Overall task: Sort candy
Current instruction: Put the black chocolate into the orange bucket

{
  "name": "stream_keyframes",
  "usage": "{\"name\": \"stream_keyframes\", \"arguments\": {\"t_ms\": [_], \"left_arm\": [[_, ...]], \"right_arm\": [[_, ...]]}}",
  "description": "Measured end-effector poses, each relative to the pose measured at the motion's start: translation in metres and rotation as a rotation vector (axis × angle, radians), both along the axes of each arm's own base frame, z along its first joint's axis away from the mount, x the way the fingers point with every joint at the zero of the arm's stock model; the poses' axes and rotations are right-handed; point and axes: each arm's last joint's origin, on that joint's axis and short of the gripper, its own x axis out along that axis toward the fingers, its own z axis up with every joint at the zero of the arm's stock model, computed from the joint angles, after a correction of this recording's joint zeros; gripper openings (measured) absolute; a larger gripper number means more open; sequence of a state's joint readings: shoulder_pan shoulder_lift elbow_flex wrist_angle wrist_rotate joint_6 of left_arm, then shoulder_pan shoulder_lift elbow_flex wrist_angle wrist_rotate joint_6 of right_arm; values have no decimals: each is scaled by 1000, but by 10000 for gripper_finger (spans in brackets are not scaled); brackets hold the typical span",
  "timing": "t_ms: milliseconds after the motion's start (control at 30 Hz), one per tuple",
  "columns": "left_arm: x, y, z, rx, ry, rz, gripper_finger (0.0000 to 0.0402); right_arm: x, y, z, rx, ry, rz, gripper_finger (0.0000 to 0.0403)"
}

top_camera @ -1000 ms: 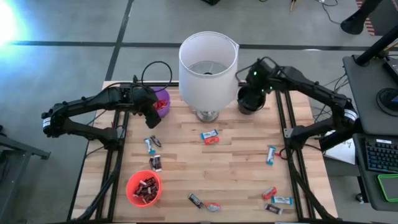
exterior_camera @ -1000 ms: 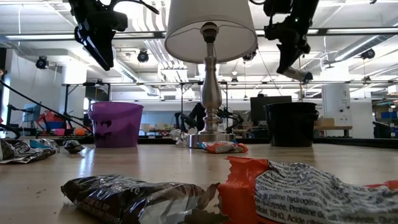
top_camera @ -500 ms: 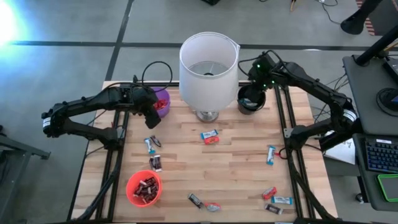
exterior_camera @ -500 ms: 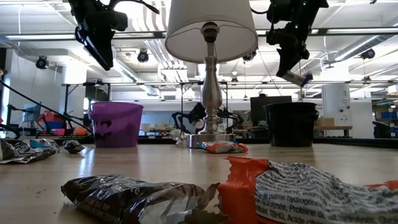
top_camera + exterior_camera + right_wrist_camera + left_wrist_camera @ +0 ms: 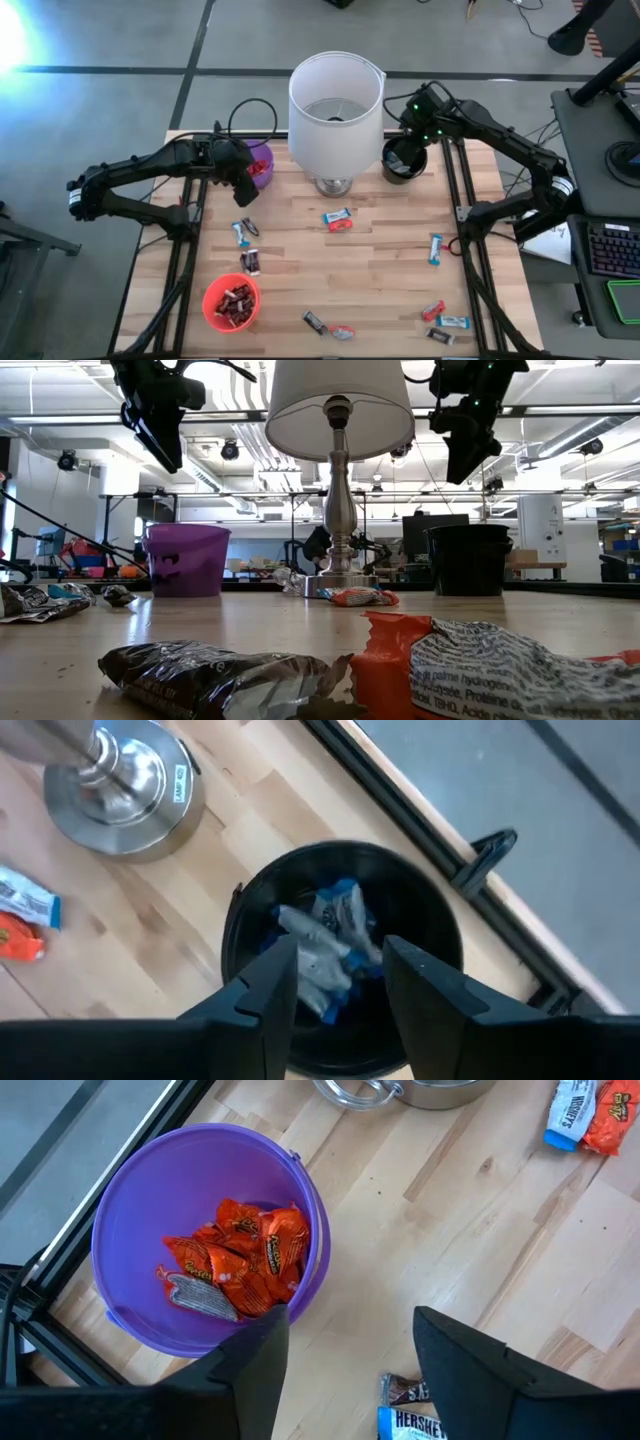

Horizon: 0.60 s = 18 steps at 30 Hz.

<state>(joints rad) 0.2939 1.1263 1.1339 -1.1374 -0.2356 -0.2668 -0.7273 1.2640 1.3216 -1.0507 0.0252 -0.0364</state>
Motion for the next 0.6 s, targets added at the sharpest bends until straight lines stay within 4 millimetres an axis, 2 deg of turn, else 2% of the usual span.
{"name": "stream_keyframes", "arguments": {"t_ms": [233,367,467,600], "left_arm": [[1,-1,0,-30,-21,14,224],[1,-3,-1,-137,-62,77,238],[1,-9,-8,-181,-28,4,239],[0,-18,-30,-162,79,-149,239]], "right_arm": [[-13,17,14,121,-14,-54,137],[-22,29,26,115,-65,-55,137],[-28,34,32,93,-88,-48,137],[-33,39,37,74,-106,-41,137]]}}
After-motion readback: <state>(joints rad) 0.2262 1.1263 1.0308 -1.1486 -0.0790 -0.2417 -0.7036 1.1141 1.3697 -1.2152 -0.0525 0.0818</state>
